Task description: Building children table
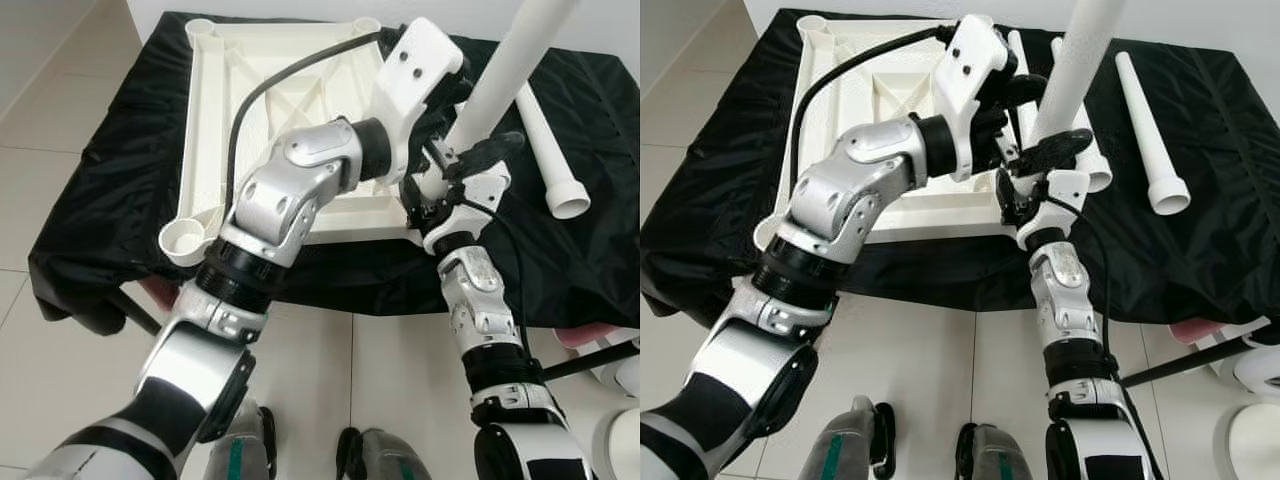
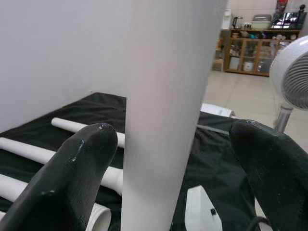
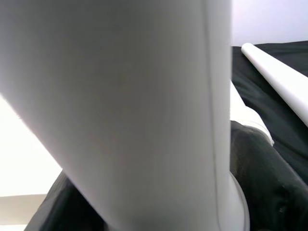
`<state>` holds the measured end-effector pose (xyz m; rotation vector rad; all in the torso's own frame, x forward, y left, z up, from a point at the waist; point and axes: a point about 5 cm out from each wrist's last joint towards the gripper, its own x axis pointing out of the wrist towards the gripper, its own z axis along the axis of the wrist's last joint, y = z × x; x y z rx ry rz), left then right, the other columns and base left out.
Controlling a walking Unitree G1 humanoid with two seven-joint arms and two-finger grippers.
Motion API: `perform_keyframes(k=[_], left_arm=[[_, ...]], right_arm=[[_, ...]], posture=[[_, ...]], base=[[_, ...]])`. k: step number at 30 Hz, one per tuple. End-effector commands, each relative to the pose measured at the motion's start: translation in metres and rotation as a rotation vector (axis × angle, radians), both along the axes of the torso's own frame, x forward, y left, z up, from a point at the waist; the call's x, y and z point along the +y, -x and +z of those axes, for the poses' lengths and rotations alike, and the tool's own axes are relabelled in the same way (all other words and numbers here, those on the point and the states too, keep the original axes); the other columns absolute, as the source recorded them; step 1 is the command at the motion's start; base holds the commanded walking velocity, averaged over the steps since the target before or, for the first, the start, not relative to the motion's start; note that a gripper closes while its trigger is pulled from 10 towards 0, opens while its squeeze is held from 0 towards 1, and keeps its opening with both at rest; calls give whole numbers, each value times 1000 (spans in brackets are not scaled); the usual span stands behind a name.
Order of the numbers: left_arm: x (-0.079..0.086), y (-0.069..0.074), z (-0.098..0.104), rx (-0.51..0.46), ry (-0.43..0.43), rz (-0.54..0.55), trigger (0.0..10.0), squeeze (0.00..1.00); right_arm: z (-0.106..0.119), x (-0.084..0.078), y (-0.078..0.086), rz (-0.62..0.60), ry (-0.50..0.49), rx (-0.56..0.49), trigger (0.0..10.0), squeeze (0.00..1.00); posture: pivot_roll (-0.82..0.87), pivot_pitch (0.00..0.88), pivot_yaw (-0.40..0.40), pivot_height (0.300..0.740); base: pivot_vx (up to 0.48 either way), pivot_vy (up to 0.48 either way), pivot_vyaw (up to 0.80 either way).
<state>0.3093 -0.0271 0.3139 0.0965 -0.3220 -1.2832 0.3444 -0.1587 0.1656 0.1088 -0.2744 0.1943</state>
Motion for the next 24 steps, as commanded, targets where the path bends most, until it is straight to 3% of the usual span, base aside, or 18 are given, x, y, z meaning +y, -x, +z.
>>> perform_keyframes(k=[1,11,12,13,24], left_arm=[[-1,-5,3,15,28,96,10000,0],[-1,-19,13,37,65,192,10000,0],[-1,-19,14,40,69,196,3333,0],[-1,-20,14,43,73,198,0,0],[-3,-19,15,48,89,177,0,0]], right_arm=[[2,2,-1,12,12,-6,10000,0],[3,4,-2,21,17,-8,10000,0],[3,4,-2,24,18,-8,10000,0],[2,5,-2,26,20,-8,10000,0],[0,7,0,37,26,-3,10000,0]], posture=[[78,96,-42,740],[79,85,-44,740],[79,84,-43,740],[79,84,-43,740],[78,77,-45,740]], base=[[0,0,0],[0,0,0],[0,0,0],[0,0,0],[0,0,0]])
